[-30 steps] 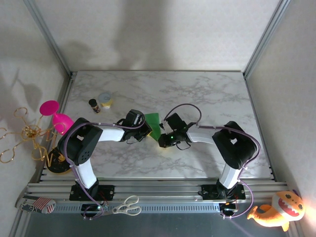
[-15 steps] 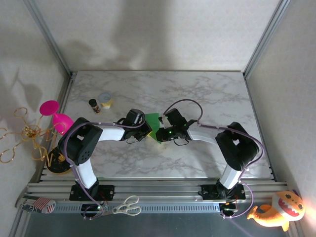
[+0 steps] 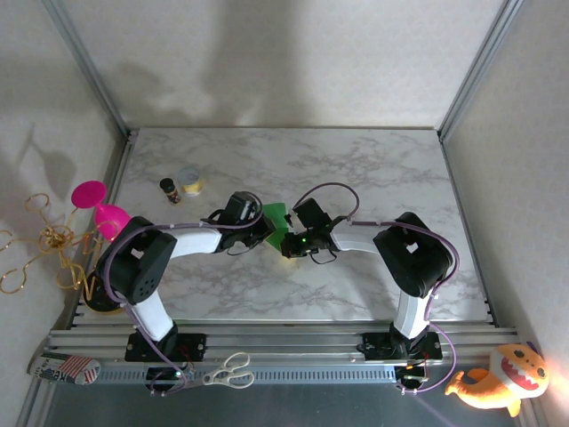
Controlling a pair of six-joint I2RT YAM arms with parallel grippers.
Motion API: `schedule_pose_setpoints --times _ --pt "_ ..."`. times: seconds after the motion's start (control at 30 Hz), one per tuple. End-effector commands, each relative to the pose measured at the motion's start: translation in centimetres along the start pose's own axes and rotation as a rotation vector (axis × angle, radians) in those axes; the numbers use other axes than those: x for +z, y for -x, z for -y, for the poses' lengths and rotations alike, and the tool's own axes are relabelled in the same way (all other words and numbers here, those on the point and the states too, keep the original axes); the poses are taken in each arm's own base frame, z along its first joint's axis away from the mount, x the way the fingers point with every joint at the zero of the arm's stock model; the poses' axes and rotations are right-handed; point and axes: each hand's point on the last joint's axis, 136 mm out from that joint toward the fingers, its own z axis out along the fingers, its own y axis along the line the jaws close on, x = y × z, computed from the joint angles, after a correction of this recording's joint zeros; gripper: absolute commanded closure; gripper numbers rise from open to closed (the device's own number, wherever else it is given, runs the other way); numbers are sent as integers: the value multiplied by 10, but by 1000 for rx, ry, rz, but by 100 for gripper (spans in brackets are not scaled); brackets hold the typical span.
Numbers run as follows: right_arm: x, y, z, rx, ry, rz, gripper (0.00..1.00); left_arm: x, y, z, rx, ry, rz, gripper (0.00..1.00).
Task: Fold a paper plane with a square sheet of paper (pick it up from the middle)
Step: Third fold the triangle at the center of the table.
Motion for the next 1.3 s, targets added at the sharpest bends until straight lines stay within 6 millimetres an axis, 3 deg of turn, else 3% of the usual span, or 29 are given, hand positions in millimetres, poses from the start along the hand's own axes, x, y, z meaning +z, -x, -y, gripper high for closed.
schedule_pose_setpoints --times 0.0,0.2,0.53,0.9,1.27 --pt "8 -10 15 52 -48 -45 97 -2 -13 5 90 9 -25 93" --pt "10 -13 17 61 -56 -61 96 10 -31 -4 99 21 -74 97" --pt "12 -19 24 84 -87 -89 96 18 -34 -23 115 93 -79 98" --pt "13 -37 42 112 -166 -150 97 15 -16 -49 96 148 -35 100" --pt "12 -64 63 146 -239 -208 97 -2 36 -98 60 252 23 100"
